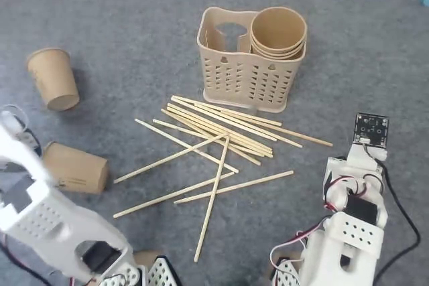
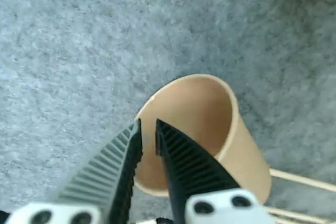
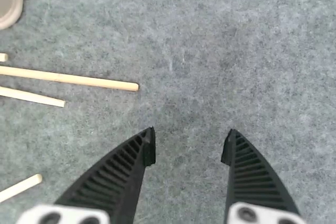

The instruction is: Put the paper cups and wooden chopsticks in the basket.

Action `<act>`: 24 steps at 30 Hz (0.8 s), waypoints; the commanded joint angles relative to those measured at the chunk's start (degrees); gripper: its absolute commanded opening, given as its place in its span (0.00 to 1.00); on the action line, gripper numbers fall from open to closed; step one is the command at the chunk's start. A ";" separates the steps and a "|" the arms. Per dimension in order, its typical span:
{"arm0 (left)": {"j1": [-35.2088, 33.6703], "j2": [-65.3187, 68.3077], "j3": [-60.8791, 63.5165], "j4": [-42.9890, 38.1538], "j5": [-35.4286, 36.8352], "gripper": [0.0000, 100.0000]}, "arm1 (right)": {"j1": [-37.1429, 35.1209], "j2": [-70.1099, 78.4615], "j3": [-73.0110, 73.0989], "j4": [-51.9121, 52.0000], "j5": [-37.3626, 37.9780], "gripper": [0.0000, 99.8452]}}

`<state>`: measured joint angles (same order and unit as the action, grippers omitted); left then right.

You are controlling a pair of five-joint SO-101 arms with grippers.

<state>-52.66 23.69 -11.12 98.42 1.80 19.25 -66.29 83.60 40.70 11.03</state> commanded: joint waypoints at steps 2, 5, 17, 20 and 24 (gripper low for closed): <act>2.20 -0.97 2.95 1.67 -2.81 0.04 | -0.22 -1.80 -0.88 0.31 1.32 0.22; 3.69 -2.46 5.58 1.58 -2.90 0.04 | -0.22 -1.80 -0.88 0.31 1.32 0.22; 13.54 -24.97 17.54 1.85 -2.46 0.04 | -0.22 -1.80 -0.88 0.31 1.32 0.22; 18.64 -33.67 24.92 1.85 -2.46 0.04 | -0.22 -1.80 -0.88 0.31 1.32 0.22; 22.95 -42.90 32.13 -0.44 -2.46 0.04 | -0.04 -1.80 -0.88 0.31 1.32 0.22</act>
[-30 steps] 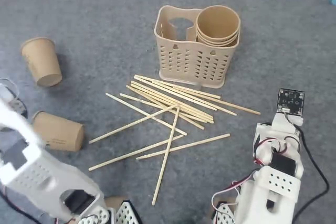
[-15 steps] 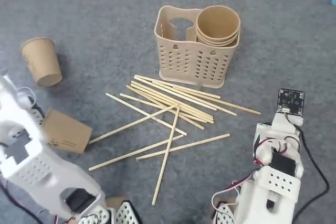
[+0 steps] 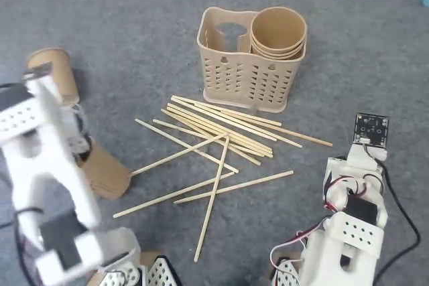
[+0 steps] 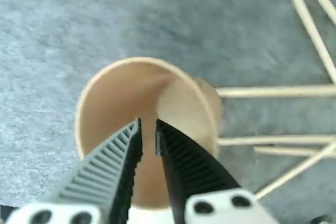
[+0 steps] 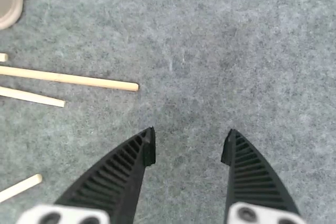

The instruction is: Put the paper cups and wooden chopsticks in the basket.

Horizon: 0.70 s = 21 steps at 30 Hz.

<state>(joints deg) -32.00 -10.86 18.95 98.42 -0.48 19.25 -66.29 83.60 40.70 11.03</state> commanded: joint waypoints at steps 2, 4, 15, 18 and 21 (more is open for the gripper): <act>3.08 -11.16 2.68 -0.53 -0.44 0.04 | 0.66 -1.80 -0.88 0.31 1.32 0.22; 5.71 -13.45 3.47 -0.53 -1.67 0.04 | 0.75 -1.80 -0.88 0.31 1.32 0.22; 19.78 -23.82 4.18 -0.70 -4.75 0.05 | 0.84 -1.80 -0.88 0.31 1.32 0.22; 20.22 -26.11 2.33 -0.62 -4.84 0.05 | 0.84 -1.80 -0.88 0.31 1.32 0.22; 20.04 -27.60 2.24 -0.44 -5.45 0.11 | 0.84 -1.80 -0.88 0.22 1.32 0.22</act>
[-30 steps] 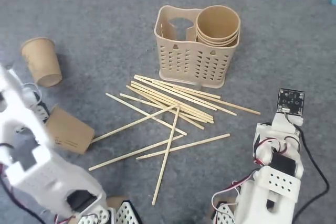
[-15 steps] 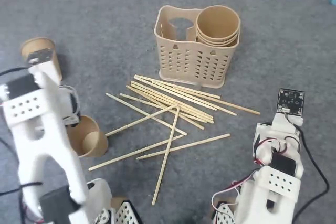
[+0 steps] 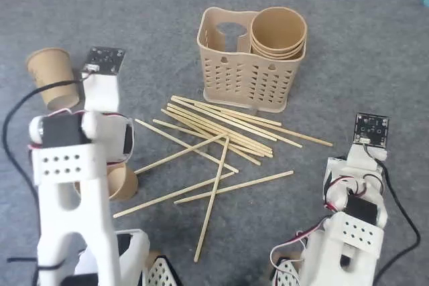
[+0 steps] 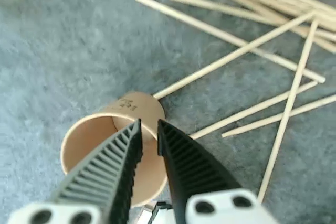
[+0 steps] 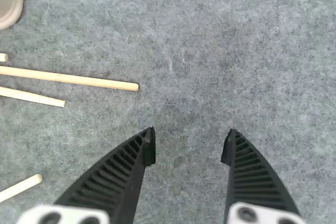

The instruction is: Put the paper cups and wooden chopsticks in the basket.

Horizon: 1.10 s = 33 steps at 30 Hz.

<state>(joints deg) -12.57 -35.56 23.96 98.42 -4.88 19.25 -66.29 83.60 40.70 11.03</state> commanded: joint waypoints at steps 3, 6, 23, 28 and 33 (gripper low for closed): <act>-1.49 -3.87 -0.84 -0.09 -3.69 0.18 | 0.84 -1.80 -0.88 0.22 1.32 0.22; -4.13 -4.04 2.95 -1.85 -6.15 0.19 | 0.84 -1.80 -0.97 0.22 1.32 0.22; -4.57 -4.13 21.58 -23.38 -3.69 0.01 | 1.01 -1.80 -0.97 -0.13 1.32 0.22; -3.43 -4.13 15.69 -21.45 -0.35 0.01 | 1.01 -1.80 -0.97 -0.13 1.32 0.22; -1.49 -4.13 6.99 -15.38 1.41 0.01 | 1.01 -1.80 -0.97 -0.13 1.32 0.22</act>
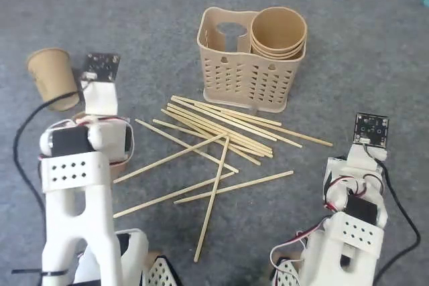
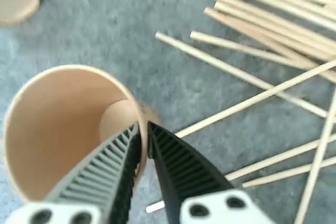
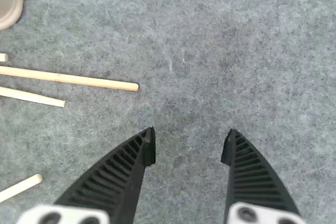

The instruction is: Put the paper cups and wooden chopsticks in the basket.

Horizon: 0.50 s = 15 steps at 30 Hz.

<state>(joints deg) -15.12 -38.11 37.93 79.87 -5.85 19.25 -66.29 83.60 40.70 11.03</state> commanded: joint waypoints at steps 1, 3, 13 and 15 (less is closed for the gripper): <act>1.23 -1.58 -9.19 4.13 3.08 0.01 | 1.01 -1.80 -0.97 -0.13 1.32 0.22; 1.93 -1.58 -14.37 6.24 4.57 0.01 | 1.01 -1.80 -0.97 -0.13 1.32 0.22; 15.21 -1.05 -42.77 11.69 17.58 0.01 | 1.01 -1.80 -0.97 -0.13 1.32 0.22; 18.81 -1.05 -46.29 9.76 20.40 0.01 | 1.01 -1.80 -0.97 -0.13 1.32 0.22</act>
<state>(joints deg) -1.05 -38.11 -1.01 91.91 10.07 19.25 -66.29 83.60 40.70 11.03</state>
